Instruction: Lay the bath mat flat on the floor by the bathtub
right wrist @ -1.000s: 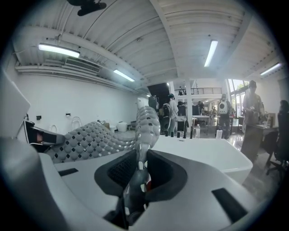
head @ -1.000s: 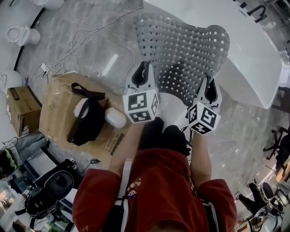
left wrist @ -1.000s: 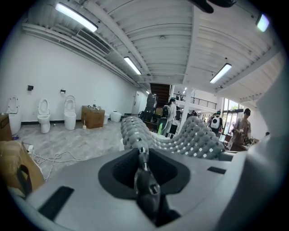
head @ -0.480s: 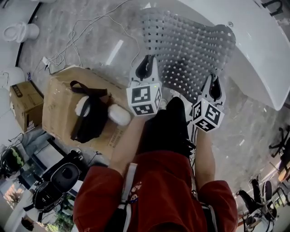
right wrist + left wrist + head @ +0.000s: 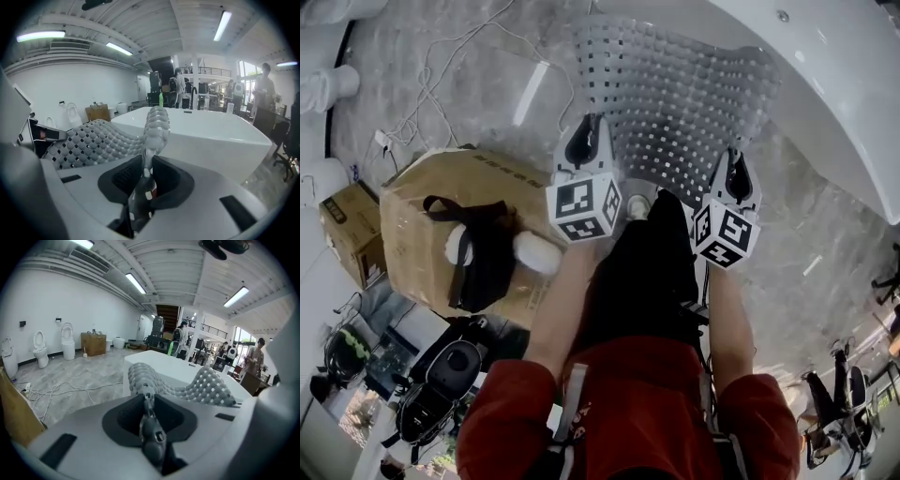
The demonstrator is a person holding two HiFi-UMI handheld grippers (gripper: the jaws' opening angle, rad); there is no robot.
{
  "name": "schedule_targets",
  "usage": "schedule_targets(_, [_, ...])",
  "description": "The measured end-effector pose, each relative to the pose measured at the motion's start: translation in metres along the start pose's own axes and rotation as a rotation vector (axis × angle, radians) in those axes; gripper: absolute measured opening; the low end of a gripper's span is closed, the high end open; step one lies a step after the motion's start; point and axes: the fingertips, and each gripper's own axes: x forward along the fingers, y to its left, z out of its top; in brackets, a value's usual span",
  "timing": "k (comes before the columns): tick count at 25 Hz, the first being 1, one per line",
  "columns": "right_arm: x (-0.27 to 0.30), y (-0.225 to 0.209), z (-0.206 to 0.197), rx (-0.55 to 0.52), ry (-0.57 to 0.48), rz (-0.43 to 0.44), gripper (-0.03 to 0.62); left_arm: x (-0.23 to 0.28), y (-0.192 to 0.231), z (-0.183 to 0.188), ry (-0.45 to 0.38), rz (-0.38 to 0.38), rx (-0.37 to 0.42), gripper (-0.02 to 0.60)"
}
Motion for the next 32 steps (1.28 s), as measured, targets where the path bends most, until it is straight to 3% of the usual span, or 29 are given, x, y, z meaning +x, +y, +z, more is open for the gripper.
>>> schedule_targets(6, [0.068,-0.006,-0.049,-0.013,0.074,0.028,0.078,0.070,0.018,-0.043,0.042,0.037,-0.018,0.078])
schedule_targets(11, [0.121,-0.006,-0.094,-0.008,0.141,0.055,0.077,0.125,0.030,-0.079,0.062,0.047,0.020,0.078])
schedule_targets(19, [0.203,-0.024,-0.172,0.022,0.242,0.029,0.075,0.204,0.046,-0.148,0.097,0.044,0.040,0.078])
schedule_targets(32, [0.315,-0.046,-0.278,0.024,0.349,0.003,0.072,0.329,0.065,-0.247,0.142,0.008,0.167,0.078])
